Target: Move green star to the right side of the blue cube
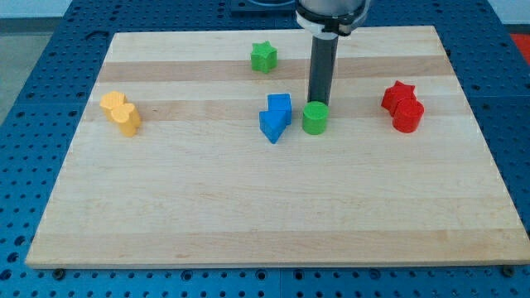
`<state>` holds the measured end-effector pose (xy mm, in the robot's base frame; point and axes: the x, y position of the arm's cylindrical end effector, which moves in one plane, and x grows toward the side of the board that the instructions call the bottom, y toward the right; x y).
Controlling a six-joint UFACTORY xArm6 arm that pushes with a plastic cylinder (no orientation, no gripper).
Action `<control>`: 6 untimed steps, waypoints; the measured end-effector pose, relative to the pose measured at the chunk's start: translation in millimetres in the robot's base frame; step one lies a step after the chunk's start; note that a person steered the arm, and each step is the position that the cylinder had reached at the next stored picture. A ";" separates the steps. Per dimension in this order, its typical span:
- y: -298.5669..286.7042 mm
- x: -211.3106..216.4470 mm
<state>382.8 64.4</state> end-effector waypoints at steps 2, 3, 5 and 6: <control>4.2 -105.9; -5.7 -163.8; -92.6 -168.3; -93.6 -141.0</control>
<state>241.8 -29.2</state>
